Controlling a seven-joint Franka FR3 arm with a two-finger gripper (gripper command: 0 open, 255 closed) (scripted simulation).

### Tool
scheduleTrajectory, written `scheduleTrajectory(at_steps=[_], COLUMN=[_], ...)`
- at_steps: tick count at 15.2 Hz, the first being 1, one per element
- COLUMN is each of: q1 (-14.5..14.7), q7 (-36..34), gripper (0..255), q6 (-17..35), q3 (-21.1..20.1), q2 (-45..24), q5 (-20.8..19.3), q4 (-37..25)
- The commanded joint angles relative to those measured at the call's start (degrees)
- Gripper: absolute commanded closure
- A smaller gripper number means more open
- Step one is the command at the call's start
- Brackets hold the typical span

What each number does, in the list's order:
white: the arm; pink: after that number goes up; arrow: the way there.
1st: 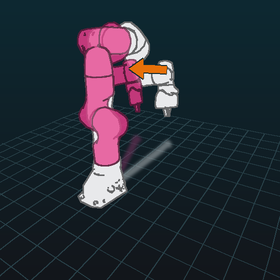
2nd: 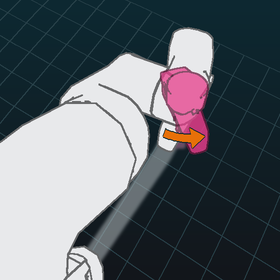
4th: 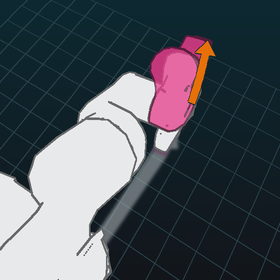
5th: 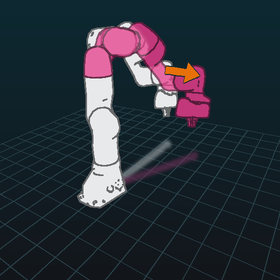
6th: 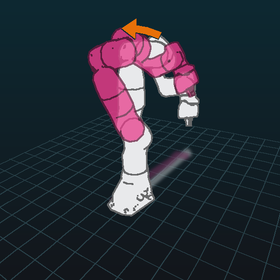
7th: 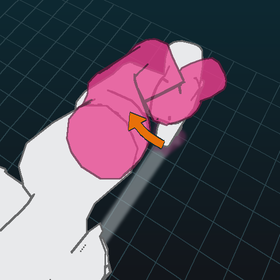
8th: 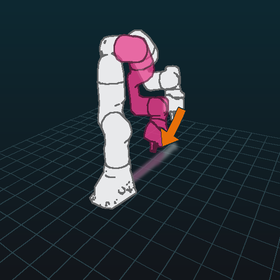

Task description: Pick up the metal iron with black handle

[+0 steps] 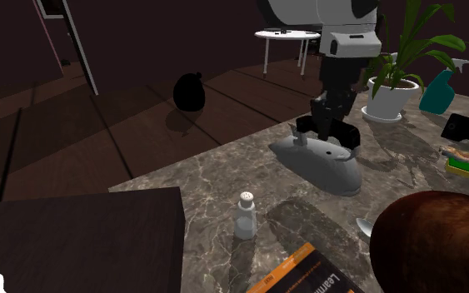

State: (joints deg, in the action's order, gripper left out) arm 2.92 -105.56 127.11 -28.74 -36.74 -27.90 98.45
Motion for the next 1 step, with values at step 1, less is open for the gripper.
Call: scheduleTrajectory(at_steps=[1], q1=[-0.1], q7=[0.0], gripper=[255], q6=[-0.2], q3=[-0.2], q2=[0.5], q5=[0.2], q4=[0.2])
